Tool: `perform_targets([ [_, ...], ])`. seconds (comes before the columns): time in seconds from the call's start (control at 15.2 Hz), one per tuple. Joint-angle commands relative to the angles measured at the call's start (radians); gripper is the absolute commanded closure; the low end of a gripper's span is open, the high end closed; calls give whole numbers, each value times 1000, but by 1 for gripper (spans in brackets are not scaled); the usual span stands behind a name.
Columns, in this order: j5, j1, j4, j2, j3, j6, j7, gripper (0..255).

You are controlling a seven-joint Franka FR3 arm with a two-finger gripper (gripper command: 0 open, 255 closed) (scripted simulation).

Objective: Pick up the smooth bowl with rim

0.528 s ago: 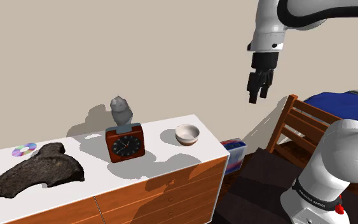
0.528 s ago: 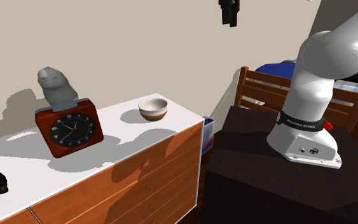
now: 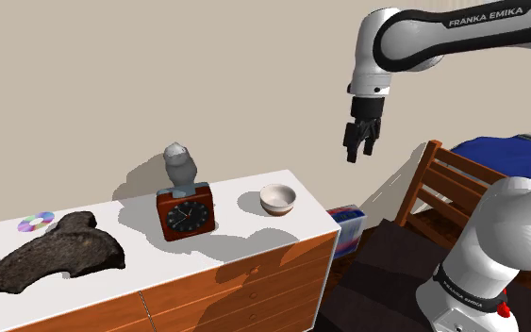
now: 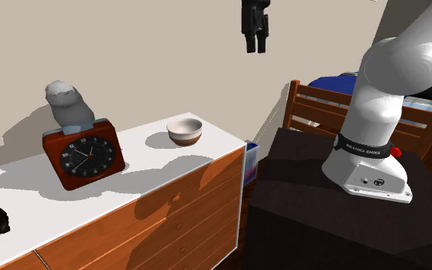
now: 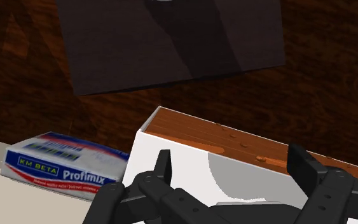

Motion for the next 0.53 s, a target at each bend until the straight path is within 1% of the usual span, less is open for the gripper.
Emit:
perform_targets([
  [0.0,0,-4,-7,54,-8,65,-13,0],
  [0.46,7,-20,26,294,-45,277,-73,0],
])
